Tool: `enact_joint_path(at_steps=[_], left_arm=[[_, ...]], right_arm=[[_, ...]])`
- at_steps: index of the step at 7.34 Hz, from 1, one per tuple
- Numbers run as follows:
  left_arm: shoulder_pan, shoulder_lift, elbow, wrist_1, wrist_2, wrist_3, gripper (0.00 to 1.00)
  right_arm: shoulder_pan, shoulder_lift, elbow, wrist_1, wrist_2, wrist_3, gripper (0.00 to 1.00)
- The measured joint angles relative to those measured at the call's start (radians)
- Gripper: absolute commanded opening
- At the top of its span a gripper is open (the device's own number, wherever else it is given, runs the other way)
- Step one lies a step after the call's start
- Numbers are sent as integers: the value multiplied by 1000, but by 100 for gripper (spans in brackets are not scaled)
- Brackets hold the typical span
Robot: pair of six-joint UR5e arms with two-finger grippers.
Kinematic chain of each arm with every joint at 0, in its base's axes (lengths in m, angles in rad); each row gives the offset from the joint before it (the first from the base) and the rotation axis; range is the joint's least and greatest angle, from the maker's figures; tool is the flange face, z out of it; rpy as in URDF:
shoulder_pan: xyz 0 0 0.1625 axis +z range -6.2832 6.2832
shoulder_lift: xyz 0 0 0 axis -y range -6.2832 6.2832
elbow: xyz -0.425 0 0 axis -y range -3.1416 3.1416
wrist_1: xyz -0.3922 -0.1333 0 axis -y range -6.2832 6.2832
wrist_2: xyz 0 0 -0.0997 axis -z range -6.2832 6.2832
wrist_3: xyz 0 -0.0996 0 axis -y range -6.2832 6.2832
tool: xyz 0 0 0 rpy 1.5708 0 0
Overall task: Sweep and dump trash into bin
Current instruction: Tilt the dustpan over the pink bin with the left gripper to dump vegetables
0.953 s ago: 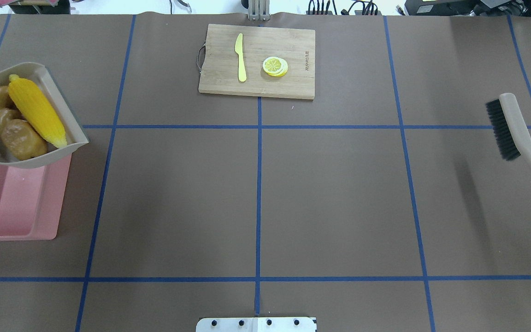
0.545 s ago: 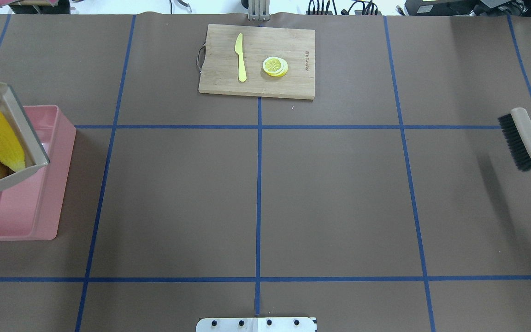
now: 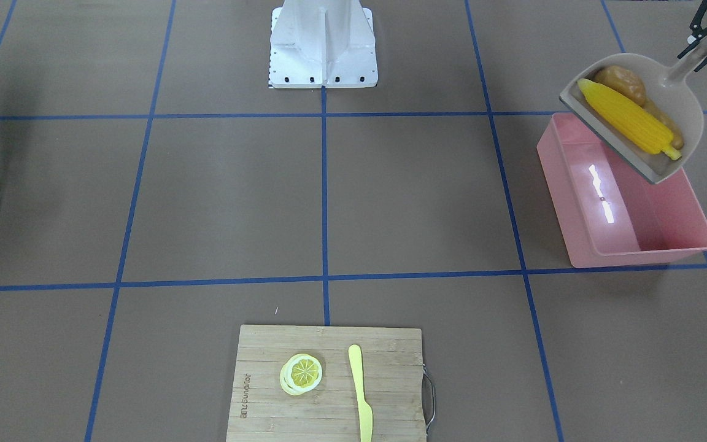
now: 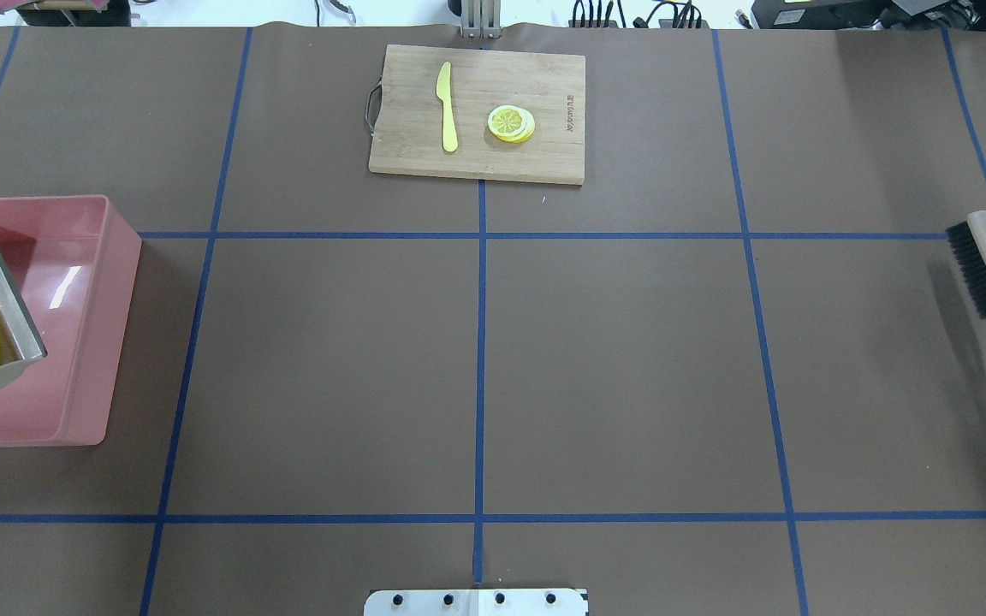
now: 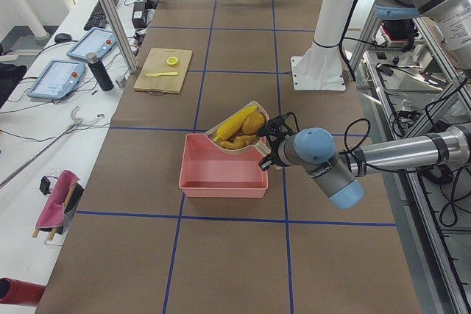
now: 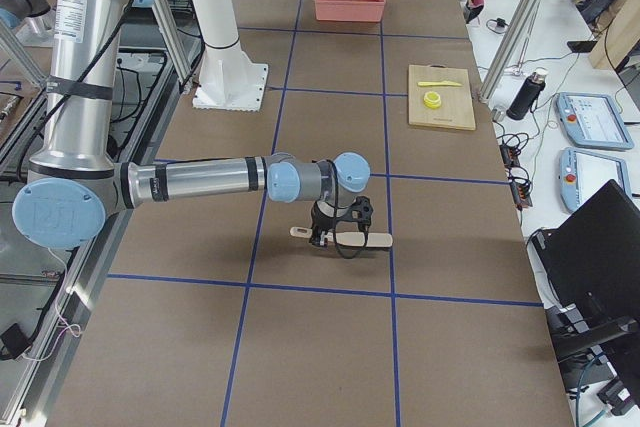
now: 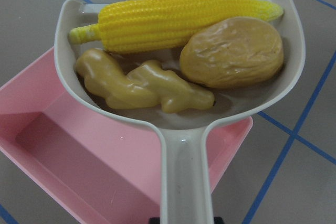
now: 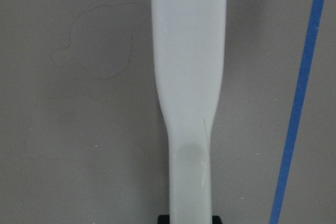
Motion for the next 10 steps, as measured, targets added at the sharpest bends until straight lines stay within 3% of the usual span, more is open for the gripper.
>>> enact_joint_path(at_steps=[5,7,9,10], left_arm=[[-14,93,-26,148,-33,15,0],[-16,102,-87,410,-25,199,0],[-16,102,-233,786,18,409,0],[-14,102,-283,887,30,438,0]], right_arm=[[-9,23,-36,0,-10,13,0],[-24,37,-36,1,-19,41,0],[-42,53,-37,0,-35,66,0],[-48,58,-40,0,-40,69,0]])
